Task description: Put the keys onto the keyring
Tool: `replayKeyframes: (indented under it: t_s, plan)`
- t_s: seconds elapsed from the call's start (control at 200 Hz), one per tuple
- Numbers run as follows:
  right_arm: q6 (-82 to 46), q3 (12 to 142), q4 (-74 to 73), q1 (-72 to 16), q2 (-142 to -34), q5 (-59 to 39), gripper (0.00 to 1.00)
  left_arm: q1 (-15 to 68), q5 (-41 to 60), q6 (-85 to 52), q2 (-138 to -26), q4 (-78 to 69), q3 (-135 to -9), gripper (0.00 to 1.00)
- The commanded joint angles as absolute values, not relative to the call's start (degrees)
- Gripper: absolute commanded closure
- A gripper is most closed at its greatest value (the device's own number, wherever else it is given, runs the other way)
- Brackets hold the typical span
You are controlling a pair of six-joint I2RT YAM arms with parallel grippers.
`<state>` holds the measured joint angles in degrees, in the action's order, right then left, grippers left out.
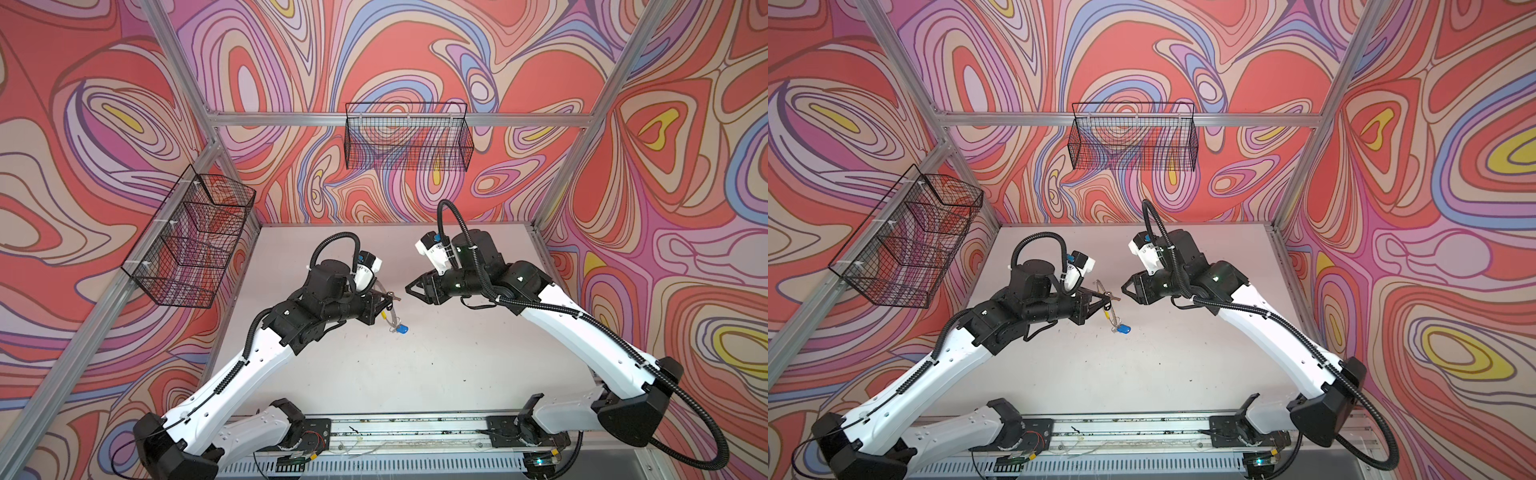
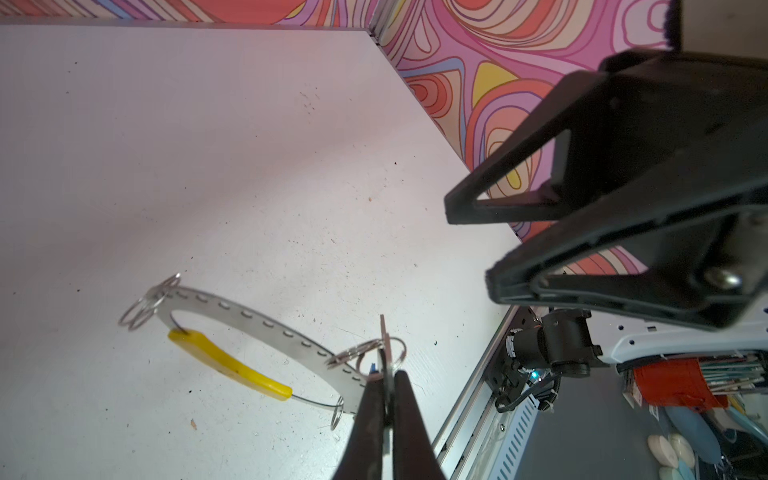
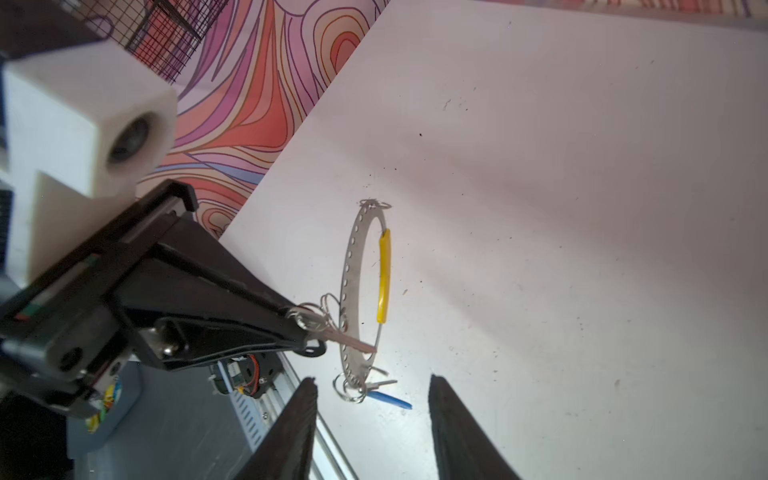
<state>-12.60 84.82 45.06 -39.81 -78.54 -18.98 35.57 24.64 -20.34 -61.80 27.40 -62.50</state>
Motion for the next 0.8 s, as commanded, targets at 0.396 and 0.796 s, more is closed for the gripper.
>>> replayKeyframes:
  t_s: [0.396, 0.796]
  plan:
    - [-2.64, 77.68, 38.37, -39.21, -75.12, -20.47, 0.44, 30.67, 45.64, -11.33, -69.54, 40.38, -72.64, 1.00]
    - [4.53, 90.88, 39.29, -31.74, -86.00, -37.62, 0.39, 30.68, 57.18, 1.20, -75.32, 56.66, -77.32, 1.00]
